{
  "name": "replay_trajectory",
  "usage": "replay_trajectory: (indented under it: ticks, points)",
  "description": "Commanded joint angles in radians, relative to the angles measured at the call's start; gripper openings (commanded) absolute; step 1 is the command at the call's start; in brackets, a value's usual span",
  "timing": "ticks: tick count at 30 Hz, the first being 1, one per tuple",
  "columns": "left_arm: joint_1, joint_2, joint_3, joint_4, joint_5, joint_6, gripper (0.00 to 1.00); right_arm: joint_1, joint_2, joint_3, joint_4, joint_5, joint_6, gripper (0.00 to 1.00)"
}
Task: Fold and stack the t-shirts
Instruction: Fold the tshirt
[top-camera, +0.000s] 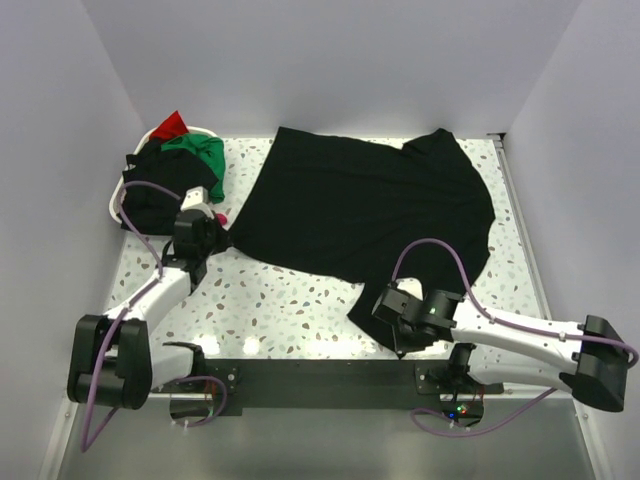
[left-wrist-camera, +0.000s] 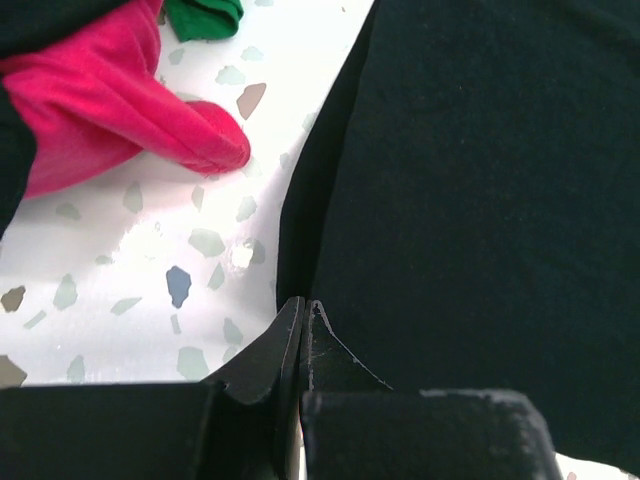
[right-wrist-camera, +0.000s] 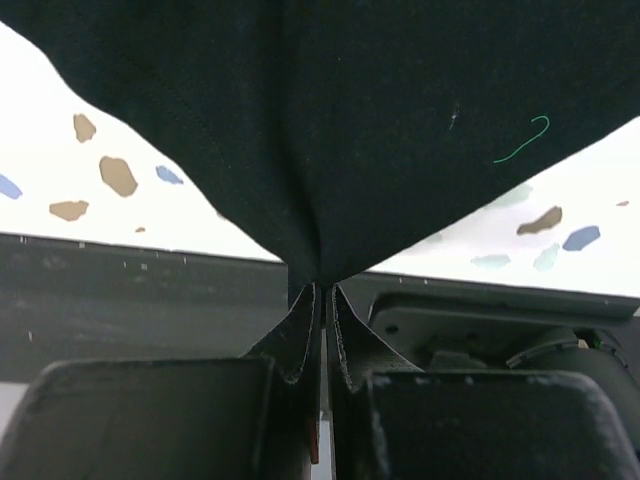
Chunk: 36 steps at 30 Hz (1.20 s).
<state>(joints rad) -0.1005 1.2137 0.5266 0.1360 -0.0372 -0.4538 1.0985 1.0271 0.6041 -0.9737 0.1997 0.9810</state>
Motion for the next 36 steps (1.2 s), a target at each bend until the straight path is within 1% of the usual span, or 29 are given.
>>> replay_trajectory:
  ticks: [1, 4, 9, 10, 12, 13, 14, 16, 17, 19, 20, 22, 23, 26, 28, 36]
  points:
    - [-0.007, -0.04, -0.019, -0.009, -0.03, -0.017, 0.0, 0.024, -0.059, -0.006, -0.085, 0.027, 0.051, 0.0]
    - [-0.01, -0.057, -0.023, -0.016, -0.036, -0.016, 0.0, 0.026, -0.106, 0.002, -0.112, 0.049, 0.05, 0.0]
    - [-0.011, -0.037, -0.017, 0.026, -0.004, -0.026, 0.0, 0.026, -0.171, 0.059, -0.045, 0.092, 0.022, 0.0]
    - [-0.011, -0.023, -0.01, 0.042, 0.002, -0.026, 0.0, 0.026, -0.171, 0.071, -0.039, 0.133, 0.016, 0.0]
    - [-0.011, 0.024, 0.018, 0.051, 0.026, -0.023, 0.0, 0.026, -0.144, 0.127, -0.051, 0.203, 0.004, 0.0]
    - [-0.011, 0.039, 0.029, 0.063, 0.054, -0.022, 0.0, 0.024, -0.128, 0.149, -0.06, 0.264, -0.001, 0.0]
    - [-0.011, 0.068, 0.036, 0.073, 0.065, -0.02, 0.0, 0.024, -0.087, 0.195, -0.072, 0.295, -0.017, 0.0]
    - [-0.011, 0.093, 0.068, 0.088, 0.086, -0.017, 0.0, 0.011, -0.046, 0.236, -0.074, 0.34, -0.041, 0.0]
    - [-0.011, 0.119, 0.084, 0.088, 0.091, -0.01, 0.0, -0.02, -0.004, 0.27, -0.056, 0.363, -0.059, 0.0]
    - [-0.011, 0.144, 0.127, 0.086, 0.092, -0.002, 0.0, -0.078, 0.028, 0.29, -0.016, 0.363, -0.139, 0.0]
    - [-0.011, 0.17, 0.141, 0.085, 0.094, 0.004, 0.0, -0.162, 0.046, 0.298, 0.044, 0.33, -0.206, 0.0]
    - [-0.011, 0.216, 0.187, 0.086, 0.102, 0.009, 0.0, -0.242, 0.062, 0.299, 0.136, 0.293, -0.261, 0.0]
    - [-0.011, 0.231, 0.216, 0.088, 0.109, 0.013, 0.0, -0.305, 0.071, 0.306, 0.156, 0.284, -0.295, 0.0]
    - [-0.013, 0.297, 0.283, 0.097, 0.134, 0.015, 0.0, -0.392, 0.117, 0.336, 0.22, 0.273, -0.352, 0.0]
    - [-0.011, 0.351, 0.32, 0.1, 0.144, 0.014, 0.0, -0.428, 0.166, 0.377, 0.254, 0.27, -0.378, 0.0]
    - [-0.011, 0.49, 0.498, 0.085, 0.161, 0.012, 0.0, -0.609, 0.344, 0.526, 0.313, 0.248, -0.485, 0.0]
